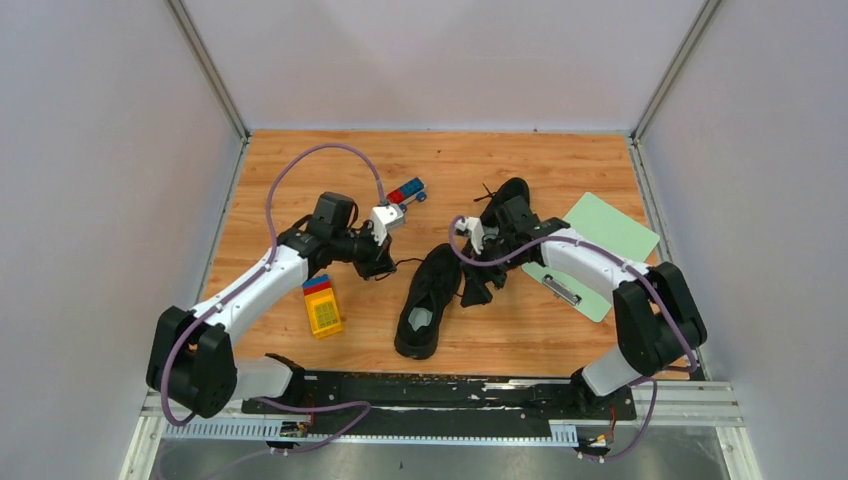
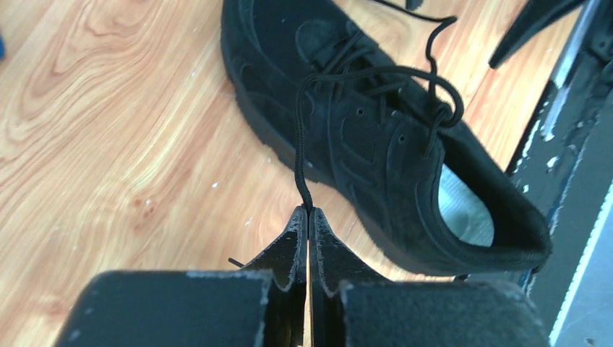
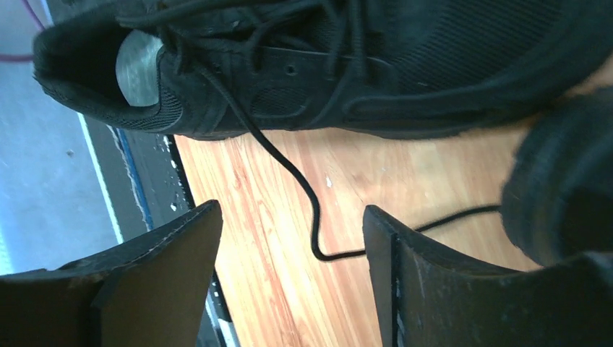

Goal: Tie the shoes
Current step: Tie the shoelace on the shoe.

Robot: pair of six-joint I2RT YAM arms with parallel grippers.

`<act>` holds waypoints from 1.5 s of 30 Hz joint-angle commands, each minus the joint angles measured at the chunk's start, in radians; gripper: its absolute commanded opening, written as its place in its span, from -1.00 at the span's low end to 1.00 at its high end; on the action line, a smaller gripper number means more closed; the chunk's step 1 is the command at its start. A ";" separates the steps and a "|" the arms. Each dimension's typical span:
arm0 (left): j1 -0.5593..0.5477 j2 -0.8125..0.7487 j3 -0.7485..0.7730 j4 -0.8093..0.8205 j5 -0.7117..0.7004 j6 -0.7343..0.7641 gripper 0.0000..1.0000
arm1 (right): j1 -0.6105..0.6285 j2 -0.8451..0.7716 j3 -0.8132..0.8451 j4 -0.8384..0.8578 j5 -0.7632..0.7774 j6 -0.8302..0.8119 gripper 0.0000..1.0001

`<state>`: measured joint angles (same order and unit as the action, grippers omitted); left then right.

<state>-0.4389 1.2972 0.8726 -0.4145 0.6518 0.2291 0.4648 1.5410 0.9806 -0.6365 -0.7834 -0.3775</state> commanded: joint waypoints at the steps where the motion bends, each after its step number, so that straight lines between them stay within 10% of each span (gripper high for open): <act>1: 0.013 -0.060 0.033 -0.102 -0.108 0.126 -1.00 | 0.091 -0.019 -0.030 0.116 0.073 -0.106 0.33; 8: 0.084 -0.101 0.024 -0.213 -0.258 0.259 -1.00 | 0.101 -0.010 -0.011 -0.002 0.174 -0.161 -1.00; 16: 0.172 -0.226 -0.097 -0.285 -0.542 0.531 -1.00 | 0.049 -0.138 -0.096 -0.075 0.218 -0.191 -1.00; 31: 0.296 -0.254 -0.147 -0.287 -0.759 0.598 -1.00 | 0.004 -0.109 -0.110 -0.103 0.265 -0.145 -1.00; 36: 0.296 -0.286 -0.027 -0.426 -0.411 0.520 -1.00 | 0.006 -0.099 -0.004 -0.139 0.152 -0.119 -0.97; 40: 0.254 -0.332 -0.001 -0.426 -0.100 0.475 -1.00 | 0.006 -0.053 0.203 -0.224 0.062 -0.135 -0.41; 45: 0.145 -0.278 0.003 -0.378 0.031 0.415 -1.00 | 0.040 0.019 0.430 -0.257 -0.059 -0.173 -0.22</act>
<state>-0.2340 0.9775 0.8558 -0.8101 0.4812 0.7212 0.4774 1.5295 1.2621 -0.8589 -0.7101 -0.5110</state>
